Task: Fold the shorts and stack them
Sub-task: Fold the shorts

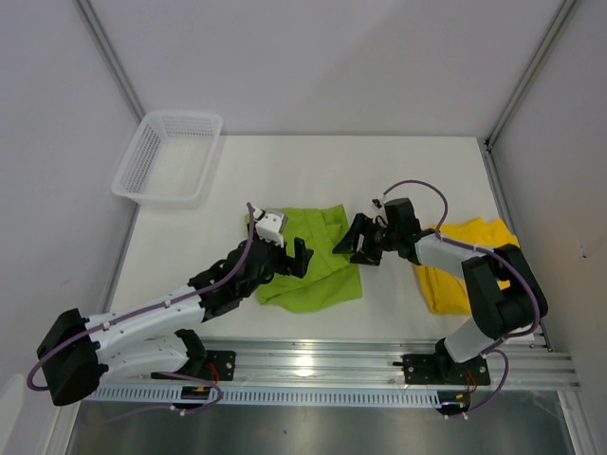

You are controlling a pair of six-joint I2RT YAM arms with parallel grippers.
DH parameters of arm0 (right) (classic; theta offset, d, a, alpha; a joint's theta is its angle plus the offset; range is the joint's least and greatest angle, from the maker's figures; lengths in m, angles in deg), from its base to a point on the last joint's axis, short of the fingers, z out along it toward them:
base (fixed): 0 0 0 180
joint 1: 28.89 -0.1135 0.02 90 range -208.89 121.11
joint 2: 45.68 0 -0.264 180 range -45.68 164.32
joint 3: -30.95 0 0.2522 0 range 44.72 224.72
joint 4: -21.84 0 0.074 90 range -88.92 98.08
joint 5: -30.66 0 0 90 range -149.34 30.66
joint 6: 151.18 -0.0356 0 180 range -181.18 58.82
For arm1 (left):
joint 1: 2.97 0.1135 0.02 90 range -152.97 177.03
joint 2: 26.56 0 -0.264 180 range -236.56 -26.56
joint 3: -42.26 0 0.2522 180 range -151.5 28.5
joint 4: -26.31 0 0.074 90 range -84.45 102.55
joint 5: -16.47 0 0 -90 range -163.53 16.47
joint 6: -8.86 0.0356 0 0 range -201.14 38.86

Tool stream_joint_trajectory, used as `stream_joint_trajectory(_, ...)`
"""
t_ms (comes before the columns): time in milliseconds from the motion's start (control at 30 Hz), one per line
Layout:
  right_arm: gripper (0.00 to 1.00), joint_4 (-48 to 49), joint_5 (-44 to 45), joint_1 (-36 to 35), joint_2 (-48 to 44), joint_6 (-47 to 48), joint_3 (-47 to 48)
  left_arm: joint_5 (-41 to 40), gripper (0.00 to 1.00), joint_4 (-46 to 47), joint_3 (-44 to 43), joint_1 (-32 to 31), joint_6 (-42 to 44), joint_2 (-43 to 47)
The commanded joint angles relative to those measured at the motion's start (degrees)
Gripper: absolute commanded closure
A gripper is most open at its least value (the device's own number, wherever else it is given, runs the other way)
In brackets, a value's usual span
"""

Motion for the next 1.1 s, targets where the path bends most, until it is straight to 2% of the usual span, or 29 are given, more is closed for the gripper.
stream_joint_trajectory(0, 0.26, 2.37, -1.81, -1.09, 2.83, -0.6, 2.59, 2.68, 0.01, 0.56, -1.06, 0.81, -1.78, 1.63)
stream_joint_trajectory(267, 0.3, 6.23, -3.39, -1.71, 9.24, -0.69, 4.52, 6.03, 0.03, -2.26, -0.8, 0.81, -1.07, 2.69)
stream_joint_trajectory(367, 0.39, 7.46, -4.27, -2.06, 11.18, 0.19, 6.37, 6.39, 0.04, -2.26, -0.19, 0.81, -1.25, 3.57)
stream_joint_trajectory(400, 0.48, 8.07, -4.36, -2.32, 11.36, 0.37, 6.55, 6.3, 0.04, -2.35, -0.01, 0.81, -1.25, 3.74)
stream_joint_trajectory(467, 0.57, 8.34, -3.84, -2.59, 11.36, 0.72, 7.07, 6.03, 0.04, -2.43, -0.01, 0.81, -1.08, 3.75)
stream_joint_trajectory(500, 0.66, 8.43, -3.66, -2.76, 11.27, 1.07, 7.34, 5.95, 0.04, -2.7, 0.17, 0.81, -0.99, 3.75)
stream_joint_trajectory(533, 0.71, 8.0, -3.31, -3.2, 11.36, 1.33, 7.6, 5.68, 0.04, -2.7, -0.01, 0.89, -0.81, 3.49)
stream_joint_trajectory(567, 0.82, 7.73, -2.87, -3.38, 11.19, 1.77, 8.21, 5.59, 0.04, -2.87, -0.01, 0.81, -0.73, 3.48)
stream_joint_trajectory(633, 0.94, 7.38, -2.34, -4.08, 10.57, 2.04, 8.74, 5.16, 0.04, -2.87, -0.1, 0.81, -0.64, 3.13)
stream_joint_trajectory(700, 1.0, 7.29, -1.11, -4.61, 9.69, 2.82, 9.36, 4.72, 0.04, -2.96, -0.36, 0.81, -0.64, 2.96)
stream_joint_trajectory(867, 1.0, 4.48, 4.67, -7.5, 3.29, 6.69, 10.24, 3.82, 0.04, -5.68, -2.73, 2.12, -1.95, 1.56)
stream_joint_trajectory(1067, 1.0, 4.56, 10.14, -8.3, -6.3, 9.07, 2.78, 4.45, 0.04, -6.56, -3.61, 3.97, -3.18, 0.85)
